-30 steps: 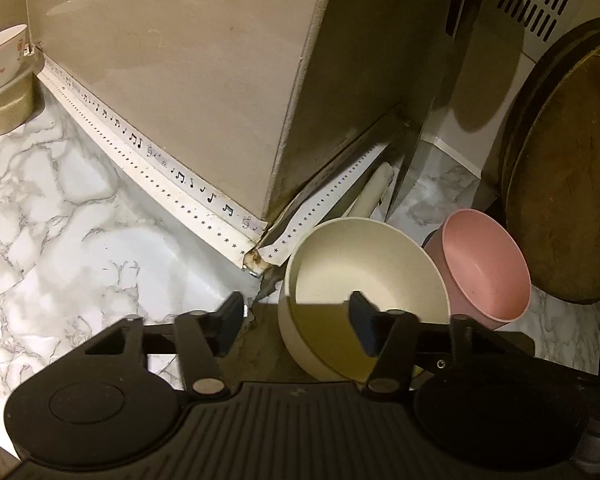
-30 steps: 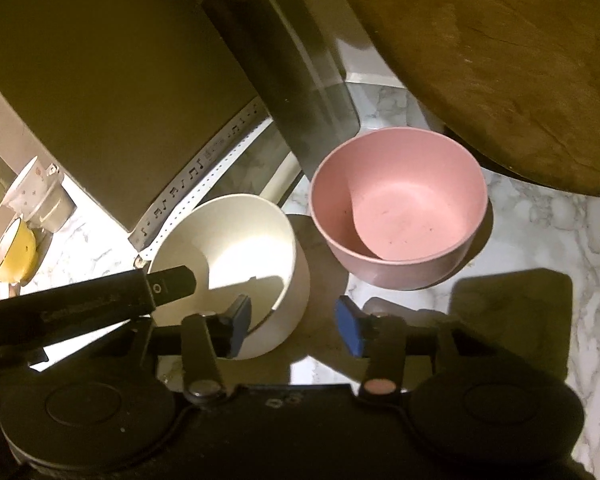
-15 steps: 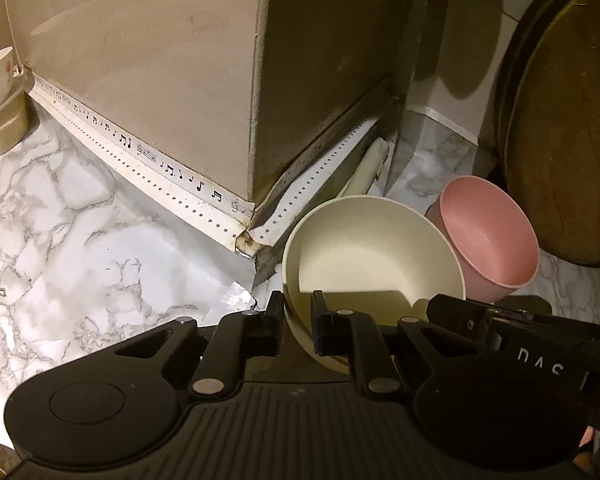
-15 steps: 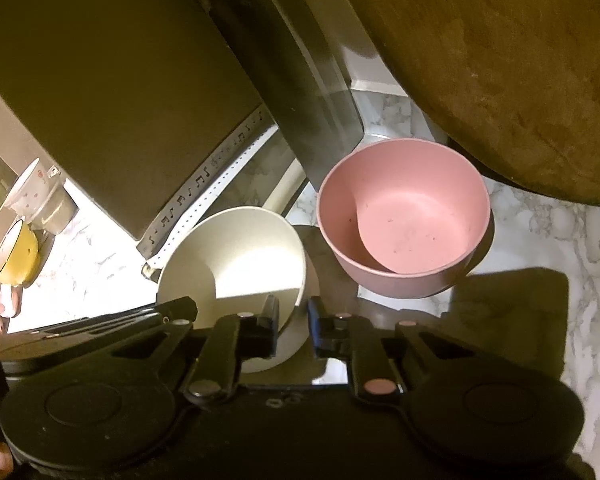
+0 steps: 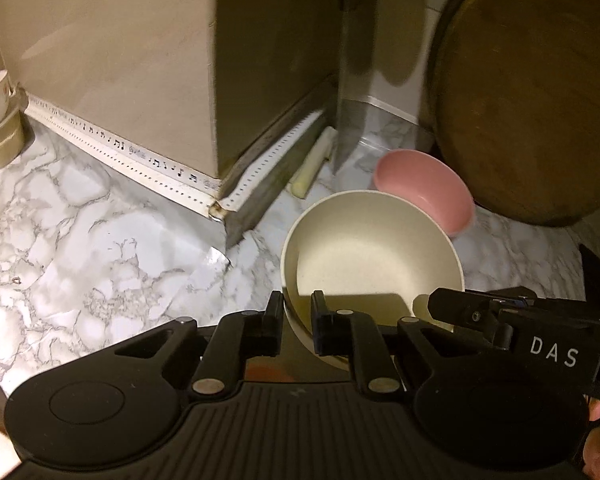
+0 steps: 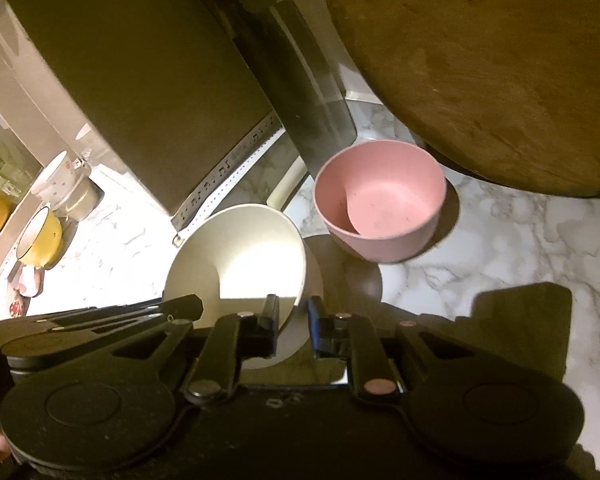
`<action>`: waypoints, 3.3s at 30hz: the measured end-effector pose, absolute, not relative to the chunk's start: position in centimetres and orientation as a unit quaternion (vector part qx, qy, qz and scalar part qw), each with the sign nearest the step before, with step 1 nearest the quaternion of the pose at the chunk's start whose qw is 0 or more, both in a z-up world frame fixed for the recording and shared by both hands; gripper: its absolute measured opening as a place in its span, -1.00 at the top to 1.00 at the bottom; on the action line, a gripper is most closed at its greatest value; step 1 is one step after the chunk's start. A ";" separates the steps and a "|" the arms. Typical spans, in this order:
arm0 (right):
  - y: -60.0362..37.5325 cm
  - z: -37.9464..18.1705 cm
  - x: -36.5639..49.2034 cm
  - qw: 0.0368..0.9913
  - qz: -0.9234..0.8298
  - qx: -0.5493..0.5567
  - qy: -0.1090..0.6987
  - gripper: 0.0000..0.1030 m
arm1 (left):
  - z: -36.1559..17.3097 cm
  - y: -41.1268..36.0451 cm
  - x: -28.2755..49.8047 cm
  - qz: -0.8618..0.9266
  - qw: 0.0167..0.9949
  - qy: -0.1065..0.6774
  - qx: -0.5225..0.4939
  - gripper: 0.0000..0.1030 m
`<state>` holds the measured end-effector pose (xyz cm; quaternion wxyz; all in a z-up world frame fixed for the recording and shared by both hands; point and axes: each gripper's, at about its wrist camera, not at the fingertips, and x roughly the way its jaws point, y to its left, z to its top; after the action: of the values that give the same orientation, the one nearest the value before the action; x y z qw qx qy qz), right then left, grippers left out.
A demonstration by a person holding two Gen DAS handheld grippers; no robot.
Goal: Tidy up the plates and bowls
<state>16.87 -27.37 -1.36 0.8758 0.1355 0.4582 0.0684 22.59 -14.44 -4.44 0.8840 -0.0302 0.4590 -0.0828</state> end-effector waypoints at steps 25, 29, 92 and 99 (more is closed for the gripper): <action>-31.0 -0.8 5.4 0.863 0.029 0.162 0.478 0.73 | -4.0 -18.4 13.5 -0.169 0.853 0.494 0.009 0.74; -31.7 -1.6 4.1 0.857 0.017 0.167 0.487 0.73 | -4.7 -19.2 12.5 -0.179 0.846 0.502 0.010 0.74; -33.8 2.7 4.1 0.908 -0.016 0.125 0.399 -0.84 | -0.5 -18.2 14.2 -0.189 0.882 0.432 0.004 -0.33; -34.0 3.7 7.1 0.923 -0.017 0.081 0.376 -0.99 | 1.2 -18.2 17.2 -0.170 0.903 0.396 -0.004 -0.45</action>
<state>7.13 -34.00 3.67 0.9229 0.0811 0.3759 -0.0166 17.20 -18.21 1.17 0.9025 -0.0037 0.3958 -0.1698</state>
